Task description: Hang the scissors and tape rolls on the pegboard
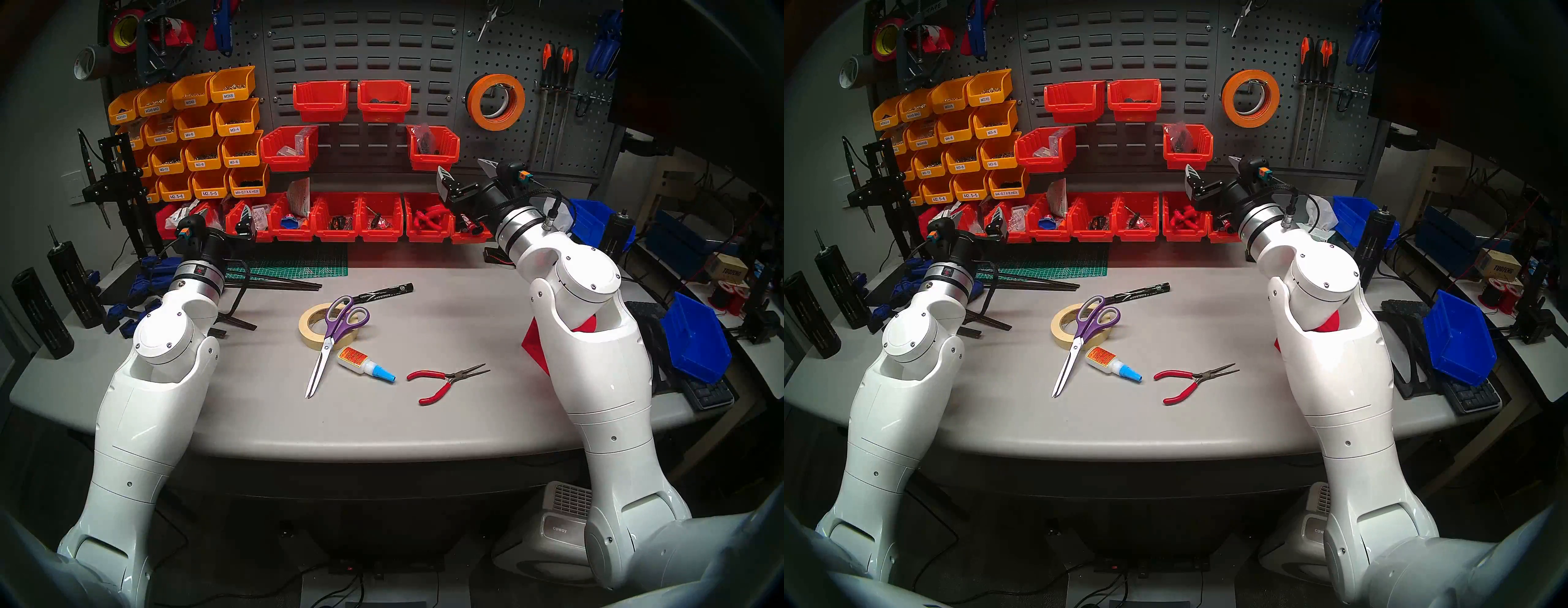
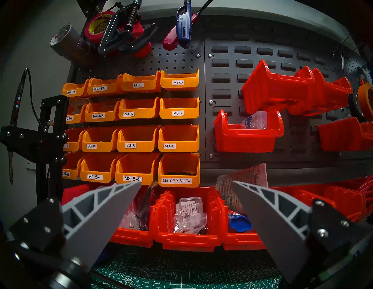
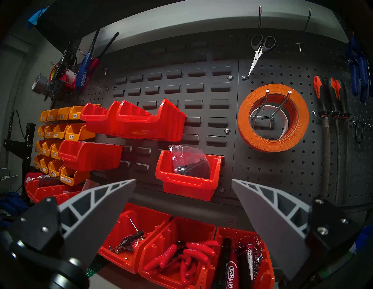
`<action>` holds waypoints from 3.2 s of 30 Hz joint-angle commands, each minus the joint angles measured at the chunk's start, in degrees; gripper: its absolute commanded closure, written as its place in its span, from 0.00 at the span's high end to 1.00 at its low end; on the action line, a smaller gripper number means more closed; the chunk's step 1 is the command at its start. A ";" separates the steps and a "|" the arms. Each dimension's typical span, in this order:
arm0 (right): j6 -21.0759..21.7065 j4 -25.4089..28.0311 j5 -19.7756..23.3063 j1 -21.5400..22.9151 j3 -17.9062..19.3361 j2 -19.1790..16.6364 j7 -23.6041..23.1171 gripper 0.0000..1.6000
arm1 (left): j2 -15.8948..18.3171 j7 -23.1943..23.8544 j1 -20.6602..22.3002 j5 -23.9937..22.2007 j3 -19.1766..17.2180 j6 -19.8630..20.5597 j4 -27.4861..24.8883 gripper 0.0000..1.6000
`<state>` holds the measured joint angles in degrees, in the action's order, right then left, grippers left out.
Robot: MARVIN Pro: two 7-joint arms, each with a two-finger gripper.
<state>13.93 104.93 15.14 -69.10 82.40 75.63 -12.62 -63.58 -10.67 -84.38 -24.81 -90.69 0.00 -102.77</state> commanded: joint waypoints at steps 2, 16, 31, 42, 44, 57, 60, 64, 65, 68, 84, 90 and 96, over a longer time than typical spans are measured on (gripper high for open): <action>1.15 3.64 2.07 0.31 0.29 -0.92 -2.89 1.00 | 0.24 0.11 1.64 -0.08 -0.65 -0.58 -1.75 1.00; 2.44 5.00 5.67 -0.13 0.52 -1.53 -8.04 1.00 | 0.18 0.20 1.64 -0.03 -0.70 -0.54 -1.75 1.00; 2.43 6.16 10.35 -0.61 0.24 -1.80 -14.59 1.00 | 0.14 0.24 1.64 0.00 -0.73 -0.53 -1.75 1.00; 3.62 8.89 13.37 -2.64 -0.02 -1.62 -17.67 1.00 | 0.11 0.27 1.64 0.02 -0.75 -0.51 -1.75 1.00; 3.87 9.49 13.83 -3.23 -0.09 -1.67 -18.20 1.00 | 0.11 0.27 1.64 0.02 -0.75 -0.51 -1.75 1.00; 5.29 12.55 16.40 -6.53 0.13 -1.31 -20.99 1.00 | 0.09 0.29 1.64 0.04 -0.76 -0.50 -1.76 1.00; 5.52 13.03 17.13 -7.16 0.19 -1.29 -21.95 1.00 | 0.09 0.29 1.64 0.04 -0.76 -0.50 -1.76 1.00; 6.26 13.75 18.04 -8.17 -0.03 -1.60 -23.34 1.00 | 0.09 0.30 1.64 0.04 -0.77 -0.50 -1.76 1.00; 6.45 13.99 18.11 -8.55 -0.09 -1.68 -23.46 1.00 | 0.08 0.30 1.64 0.04 -0.77 -0.50 -1.76 1.00; 6.78 14.44 18.02 -9.78 -0.38 -2.03 -24.00 1.00 | 0.08 0.30 1.64 0.04 -0.77 -0.50 -1.77 1.00; 7.65 15.21 15.66 -12.10 -2.10 -3.13 -24.07 1.00 | 0.07 0.30 1.64 0.05 -0.78 -0.49 -1.77 1.00; 8.39 15.66 14.12 -13.35 -3.04 -3.74 -23.60 1.00 | 0.06 0.31 1.64 0.05 -0.79 -0.49 -1.77 1.00; 9.63 16.29 13.47 -14.40 -3.53 -4.46 -23.22 1.00 | 0.06 0.31 1.64 0.06 -0.79 -0.49 -1.77 1.00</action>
<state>22.76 118.88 28.75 -82.87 78.81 71.54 -36.17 -63.61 -10.26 -84.39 -24.59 -90.73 0.16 -102.81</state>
